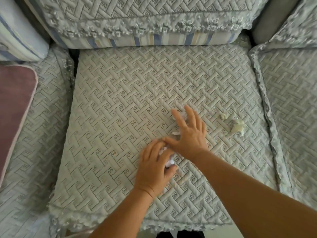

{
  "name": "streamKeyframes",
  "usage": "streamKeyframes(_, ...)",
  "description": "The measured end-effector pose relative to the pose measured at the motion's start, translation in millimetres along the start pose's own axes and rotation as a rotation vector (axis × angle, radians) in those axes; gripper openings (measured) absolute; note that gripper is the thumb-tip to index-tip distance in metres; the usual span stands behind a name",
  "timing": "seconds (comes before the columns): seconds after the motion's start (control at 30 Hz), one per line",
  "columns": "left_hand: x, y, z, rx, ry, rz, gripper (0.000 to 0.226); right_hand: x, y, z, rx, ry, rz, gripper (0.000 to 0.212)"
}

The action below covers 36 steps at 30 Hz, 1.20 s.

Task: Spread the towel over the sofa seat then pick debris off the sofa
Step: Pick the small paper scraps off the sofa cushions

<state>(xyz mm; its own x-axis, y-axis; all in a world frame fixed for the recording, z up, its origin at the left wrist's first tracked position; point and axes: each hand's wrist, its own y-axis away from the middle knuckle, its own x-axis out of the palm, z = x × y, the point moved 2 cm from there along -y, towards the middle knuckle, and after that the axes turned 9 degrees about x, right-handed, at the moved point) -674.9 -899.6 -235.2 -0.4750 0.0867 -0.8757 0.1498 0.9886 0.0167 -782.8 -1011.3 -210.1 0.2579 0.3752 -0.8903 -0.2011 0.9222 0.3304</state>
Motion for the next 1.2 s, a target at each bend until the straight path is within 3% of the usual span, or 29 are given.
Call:
streamKeyframes(0.1,2,-13,8,0.019,-0.024,-0.147,0.015,1,-10,-2,-0.104,0.051,-0.016,0.062)
streamKeyframes(0.3,-11,-44,13,0.142,-0.141,-0.109,0.024,7,11,-25,-0.071,-0.029,-0.074,0.029)
streamKeyframes(0.43,-22,-84,2,0.025,-0.08,-0.083,0.039,-16,-1,-29,-0.068,-0.106,-0.024,0.02)
streamKeyframes(0.57,-22,-124,-51,0.0,0.128,-0.192,0.03,-46,-13,-68,0.023,-0.306,-0.276,0.017)
streamKeyframes(0.67,-8,-154,-90,0.011,0.19,-0.206,0.029,-58,-22,-107,0.044,-0.281,-0.43,0.014)
streamKeyframes(0.8,10,-180,-108,-0.108,0.2,-0.243,0.027,-47,-32,-137,0.054,-0.082,-0.314,0.024)
streamKeyframes(1.0,14,-189,-106,-0.252,0.21,-0.252,0.029,-41,-33,-141,-0.051,-0.036,-0.206,0.033)
streamKeyframes(1.1,1,-207,-118,-0.227,0.217,-0.275,0.029,-64,-45,-140,0.024,-0.127,-0.055,0.028)
streamKeyframes(1.2,-23,-225,-136,-0.192,0.253,-0.323,0.028,-93,-47,-143,0.163,-0.305,-0.086,0.019)
